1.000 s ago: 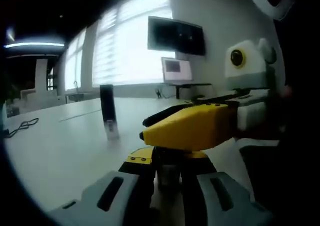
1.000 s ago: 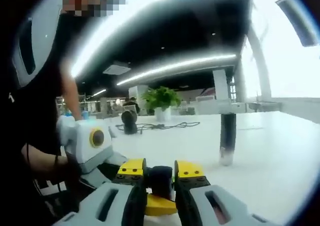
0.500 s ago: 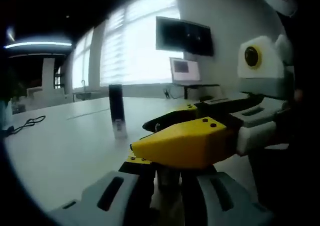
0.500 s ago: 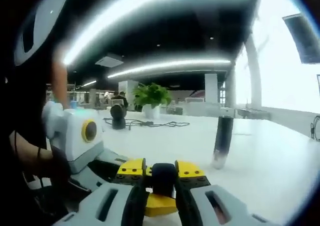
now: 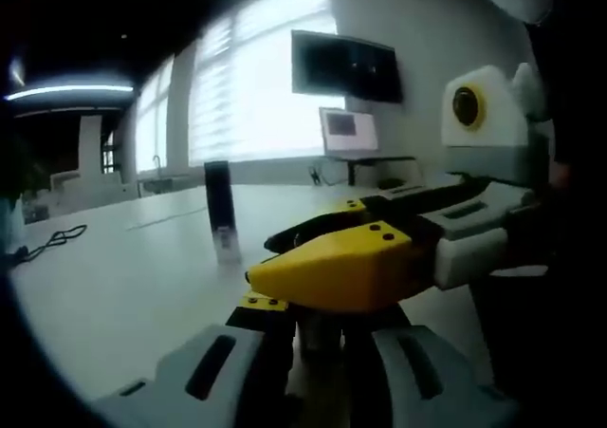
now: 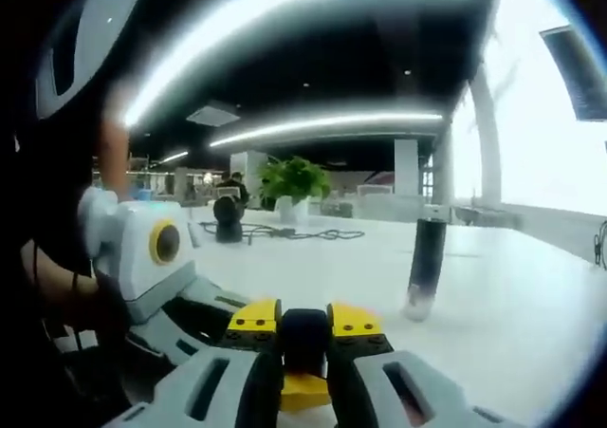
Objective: Pick up cosmetic bottle twist off cap place on table pick up cap screw tight cap place on table
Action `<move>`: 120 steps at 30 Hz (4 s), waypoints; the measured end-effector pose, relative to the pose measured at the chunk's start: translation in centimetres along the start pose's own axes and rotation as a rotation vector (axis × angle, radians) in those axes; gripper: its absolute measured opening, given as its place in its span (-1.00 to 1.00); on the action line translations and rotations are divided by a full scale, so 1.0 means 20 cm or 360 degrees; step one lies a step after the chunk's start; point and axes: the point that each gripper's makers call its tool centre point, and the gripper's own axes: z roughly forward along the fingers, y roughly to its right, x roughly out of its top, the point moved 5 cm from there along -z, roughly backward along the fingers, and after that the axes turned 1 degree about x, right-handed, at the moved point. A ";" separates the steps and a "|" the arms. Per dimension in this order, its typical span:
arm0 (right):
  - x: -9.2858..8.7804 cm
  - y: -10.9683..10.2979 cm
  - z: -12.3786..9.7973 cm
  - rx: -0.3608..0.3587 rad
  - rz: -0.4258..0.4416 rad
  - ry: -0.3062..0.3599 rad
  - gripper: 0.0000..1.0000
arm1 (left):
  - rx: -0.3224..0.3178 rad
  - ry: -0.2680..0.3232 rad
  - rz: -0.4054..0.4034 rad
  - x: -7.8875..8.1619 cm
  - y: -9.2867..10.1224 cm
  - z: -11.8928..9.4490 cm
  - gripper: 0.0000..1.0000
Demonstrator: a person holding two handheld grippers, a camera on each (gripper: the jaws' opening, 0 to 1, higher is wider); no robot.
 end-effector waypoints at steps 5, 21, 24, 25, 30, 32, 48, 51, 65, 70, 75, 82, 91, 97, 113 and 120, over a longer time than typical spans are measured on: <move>0.00 0.01 0.00 0.0059 -0.0005 0.0025 -0.80 | -0.0009 -0.0001 -0.0004 0.00 0.00 0.00 -0.85; 0.00 0.04 -0.01 0.0321 0.0060 0.0009 -0.82 | -0.0051 -0.0006 0.0017 0.00 0.02 -0.01 -0.86; 0.00 0.05 -0.01 0.0402 0.0065 0.0007 -0.82 | -0.0064 -0.0005 0.0015 0.00 0.03 -0.01 -0.86; 0.00 0.05 -0.01 0.0424 0.0072 0.0007 -0.82 | -0.0068 -0.0003 0.0020 0.00 0.03 -0.01 -0.86; 0.00 0.05 -0.01 0.0507 0.0076 0.0005 -0.82 | -0.0077 -0.0002 0.0022 0.00 0.04 -0.01 -0.86; 0.00 0.05 -0.01 0.0542 0.0064 0.0003 -0.82 | -0.0083 -0.0004 0.0018 0.00 0.04 -0.01 -0.86; 0.01 0.04 0.02 0.0903 -0.0041 -0.0025 -0.83 | -0.0120 -0.0015 -0.0011 0.00 0.03 -0.01 -0.85; 0.01 0.04 0.03 0.0951 -0.0067 -0.0029 -0.83 | -0.0131 -0.0016 -0.0011 0.00 0.03 -0.01 -0.85; 0.01 0.01 0.04 0.0551 -0.0090 0.0096 -0.73 | -0.0058 0.0001 0.0028 0.00 0.03 0.00 -0.84; 0.00 0.02 0.04 0.0405 -0.0040 0.0109 -0.65 | -0.0054 0.0007 0.0032 0.00 0.03 0.00 -0.84; 0.00 0.00 0.04 0.0302 -0.0064 0.0119 -0.76 | -0.0034 -0.0001 0.0003 0.00 0.03 -0.01 -0.83; -0.01 0.02 0.04 0.0260 -0.0021 0.0097 -0.77 | -0.0031 0.0007 0.0004 0.00 0.03 -0.01 -0.81; -0.02 0.03 0.05 0.0224 0.0054 0.0096 -0.78 | 0.0009 0.0000 -0.0019 -0.01 0.02 0.00 -0.81; -0.02 0.02 0.05 0.0282 0.0010 0.0114 -0.80 | -0.0010 0.0006 0.0003 -0.01 0.02 0.00 -0.86; -0.01 0.04 0.04 0.0786 -0.0007 0.0100 -0.82 | -0.0119 -0.0013 -0.0035 0.00 0.04 0.00 -0.87; -0.01 0.03 0.05 0.1036 -0.0051 0.0122 -0.82 | -0.0183 -0.0013 -0.0036 -0.01 0.04 0.00 -0.87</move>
